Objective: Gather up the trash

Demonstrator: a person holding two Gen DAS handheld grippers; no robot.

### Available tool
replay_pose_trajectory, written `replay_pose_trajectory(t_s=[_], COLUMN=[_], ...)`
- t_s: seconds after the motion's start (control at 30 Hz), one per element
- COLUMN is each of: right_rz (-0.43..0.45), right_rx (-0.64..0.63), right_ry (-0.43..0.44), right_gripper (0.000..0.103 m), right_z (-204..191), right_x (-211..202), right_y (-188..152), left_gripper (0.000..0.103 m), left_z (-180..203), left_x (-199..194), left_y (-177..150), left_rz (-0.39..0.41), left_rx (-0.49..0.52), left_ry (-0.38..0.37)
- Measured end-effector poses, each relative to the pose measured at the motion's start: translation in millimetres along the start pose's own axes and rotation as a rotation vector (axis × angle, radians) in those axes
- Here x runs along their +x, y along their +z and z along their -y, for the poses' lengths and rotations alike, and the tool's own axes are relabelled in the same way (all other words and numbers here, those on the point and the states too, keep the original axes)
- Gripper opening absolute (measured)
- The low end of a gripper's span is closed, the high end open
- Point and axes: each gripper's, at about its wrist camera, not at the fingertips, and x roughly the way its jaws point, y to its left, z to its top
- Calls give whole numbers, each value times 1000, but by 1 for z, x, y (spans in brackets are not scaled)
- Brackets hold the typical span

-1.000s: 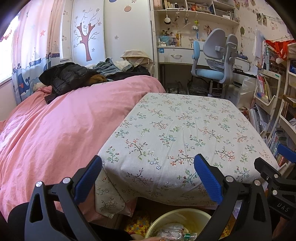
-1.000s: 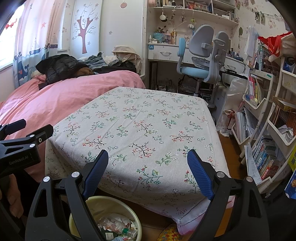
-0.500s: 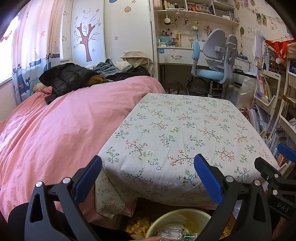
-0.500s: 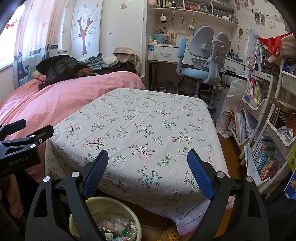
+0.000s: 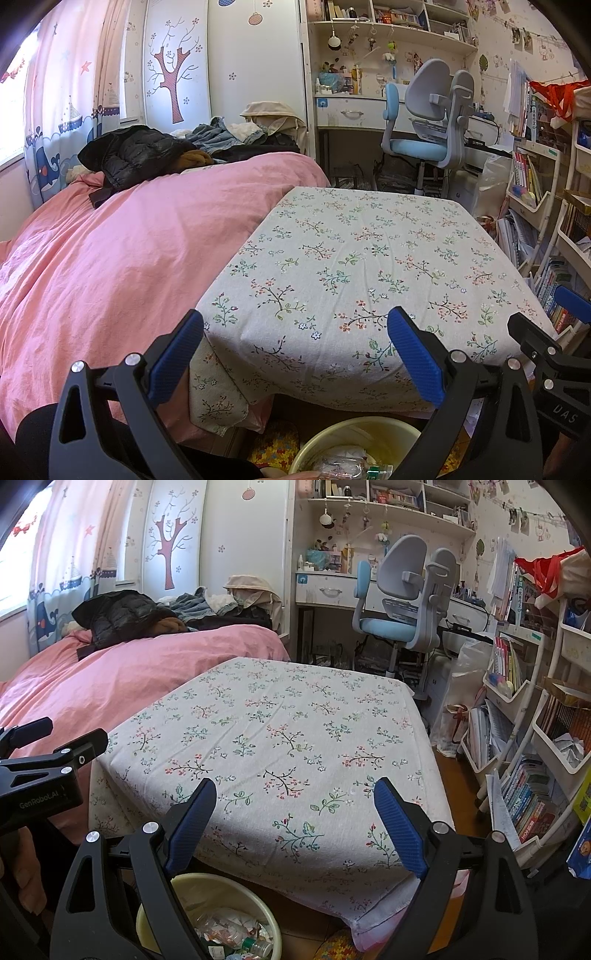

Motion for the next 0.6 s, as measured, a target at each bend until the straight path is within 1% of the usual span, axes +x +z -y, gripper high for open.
replay_pose_trajectory(t_s=[0.43, 0.6], right_rz=[4, 9], right_rx=[-2, -6], right_ry=[-2, -3], right_gripper=[84, 84], right_z=[-3, 0], right_x=[-2, -2], right_y=[-3, 2], left_gripper=[95, 95], left_z=[2, 2], left_x=[-2, -2], left_y=[2, 1], left_rz=[6, 5], left_rx=[-3, -3], left_ry=[1, 1])
